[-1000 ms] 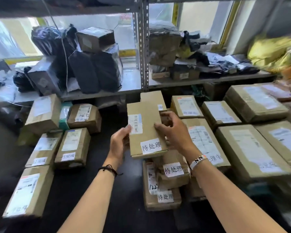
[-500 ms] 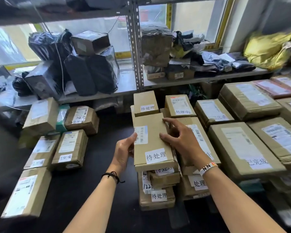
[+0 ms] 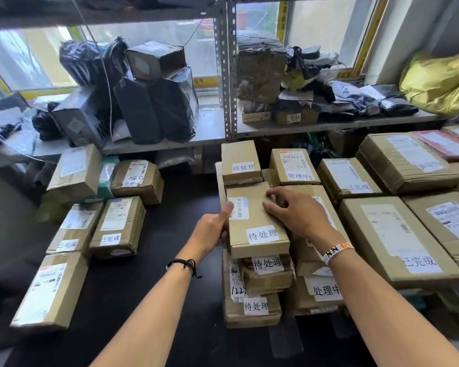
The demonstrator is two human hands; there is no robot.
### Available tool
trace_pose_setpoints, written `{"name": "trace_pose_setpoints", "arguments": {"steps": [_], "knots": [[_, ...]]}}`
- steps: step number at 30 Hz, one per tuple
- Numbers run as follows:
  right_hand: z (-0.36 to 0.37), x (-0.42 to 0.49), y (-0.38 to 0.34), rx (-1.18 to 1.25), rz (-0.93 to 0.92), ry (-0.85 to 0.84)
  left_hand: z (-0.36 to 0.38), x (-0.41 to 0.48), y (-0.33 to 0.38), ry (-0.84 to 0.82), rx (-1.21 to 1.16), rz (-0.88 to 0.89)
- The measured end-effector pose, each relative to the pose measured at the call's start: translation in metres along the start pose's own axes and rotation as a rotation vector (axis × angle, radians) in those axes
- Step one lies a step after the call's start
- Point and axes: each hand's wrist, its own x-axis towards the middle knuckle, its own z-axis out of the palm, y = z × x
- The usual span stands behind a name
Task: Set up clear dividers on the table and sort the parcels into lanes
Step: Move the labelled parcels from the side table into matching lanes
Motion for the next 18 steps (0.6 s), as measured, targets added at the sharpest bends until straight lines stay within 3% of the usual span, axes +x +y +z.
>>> {"name": "trace_pose_setpoints", "arguments": {"steps": [3,8,18], "knots": [[-0.005,0.000,-0.013,-0.044,-0.042,0.064,-0.003,0.003,0.001,0.054,0.118,-0.007],[-0.017,0.014,-0.061,-0.106,-0.189,0.142,-0.018,0.006,0.010,0.331,0.260,0.023],[0.021,0.035,-0.172,-0.091,-0.339,0.067,-0.092,0.007,0.006,0.424,0.252,0.027]]}}
